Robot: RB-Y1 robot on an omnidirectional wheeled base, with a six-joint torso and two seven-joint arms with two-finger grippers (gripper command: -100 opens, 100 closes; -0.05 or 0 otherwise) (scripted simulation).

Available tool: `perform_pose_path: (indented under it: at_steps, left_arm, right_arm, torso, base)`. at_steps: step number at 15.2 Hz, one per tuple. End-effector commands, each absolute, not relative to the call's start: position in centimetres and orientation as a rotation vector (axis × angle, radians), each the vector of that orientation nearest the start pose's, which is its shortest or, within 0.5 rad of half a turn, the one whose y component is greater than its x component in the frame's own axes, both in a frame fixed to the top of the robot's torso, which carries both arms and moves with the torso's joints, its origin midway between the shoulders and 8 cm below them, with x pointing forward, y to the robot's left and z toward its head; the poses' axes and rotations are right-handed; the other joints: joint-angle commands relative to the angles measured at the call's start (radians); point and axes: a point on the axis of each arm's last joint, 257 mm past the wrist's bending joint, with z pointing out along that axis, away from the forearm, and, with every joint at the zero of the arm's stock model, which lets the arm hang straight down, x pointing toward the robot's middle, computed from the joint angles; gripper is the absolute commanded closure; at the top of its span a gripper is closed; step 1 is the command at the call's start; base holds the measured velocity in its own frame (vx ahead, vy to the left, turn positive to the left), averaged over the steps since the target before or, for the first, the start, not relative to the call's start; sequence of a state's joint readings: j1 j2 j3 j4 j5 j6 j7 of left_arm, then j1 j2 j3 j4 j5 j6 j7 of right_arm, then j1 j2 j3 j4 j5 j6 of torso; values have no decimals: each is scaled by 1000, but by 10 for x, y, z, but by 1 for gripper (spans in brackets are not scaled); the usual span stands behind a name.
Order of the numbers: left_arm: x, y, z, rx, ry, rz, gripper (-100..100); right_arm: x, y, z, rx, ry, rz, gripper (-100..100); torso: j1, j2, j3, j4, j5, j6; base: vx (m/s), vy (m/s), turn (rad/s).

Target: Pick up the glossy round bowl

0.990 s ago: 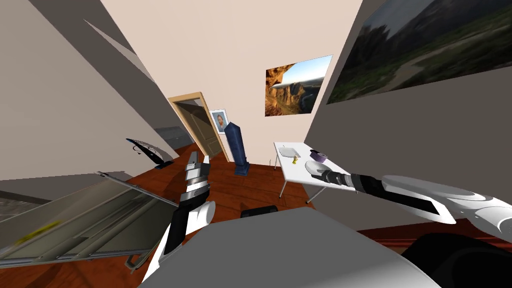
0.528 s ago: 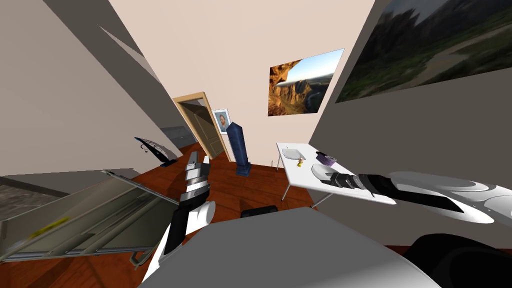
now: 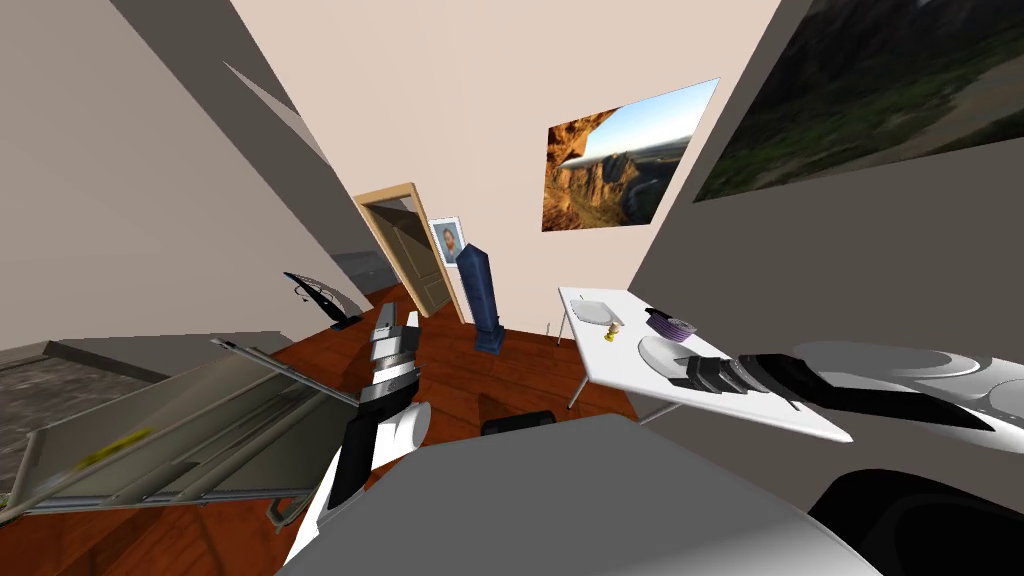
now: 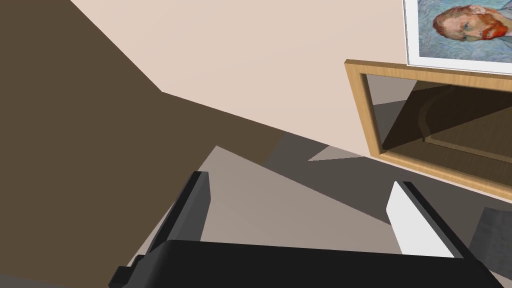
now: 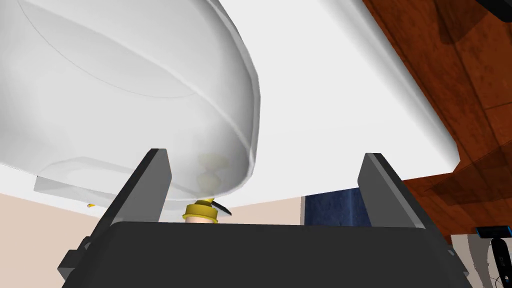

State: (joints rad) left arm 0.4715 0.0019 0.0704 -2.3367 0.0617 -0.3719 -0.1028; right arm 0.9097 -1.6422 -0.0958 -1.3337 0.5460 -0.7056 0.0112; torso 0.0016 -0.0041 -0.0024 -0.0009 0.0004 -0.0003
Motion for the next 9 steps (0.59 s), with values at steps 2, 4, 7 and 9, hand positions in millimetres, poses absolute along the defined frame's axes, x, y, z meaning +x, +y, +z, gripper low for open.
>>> perform_pose_path:
  at_steps: [2,4,7,9]
  left_arm:
    - [350,307,36,-682,631,-1179,0]
    - [350,307,36,-682,631,-1179,0]
    - [350,307,36,-682,631,-1179,0]
    - [350,307,36,-682,631,-1179,0]
  right_arm:
    - [203,-626,-274,-677,2652,-3,-100]
    - [191,-632,-277,-699,2687,-11,-100]
    - [166,-643,-281,-742,2763,-22,-100]
    - [162,-643,-286,-701,2751,-19,-100]
  torso:
    - [0,0,0,0,0,0]
    - [0,0,0,0,0,0]
    - [-1,0,0,0,0,0]
    - [-1,1,1,0,0,0]
  base:
    - [58,10,41]
    - [49,8,33]
    - [60,1,46]
    - [19,5,68]
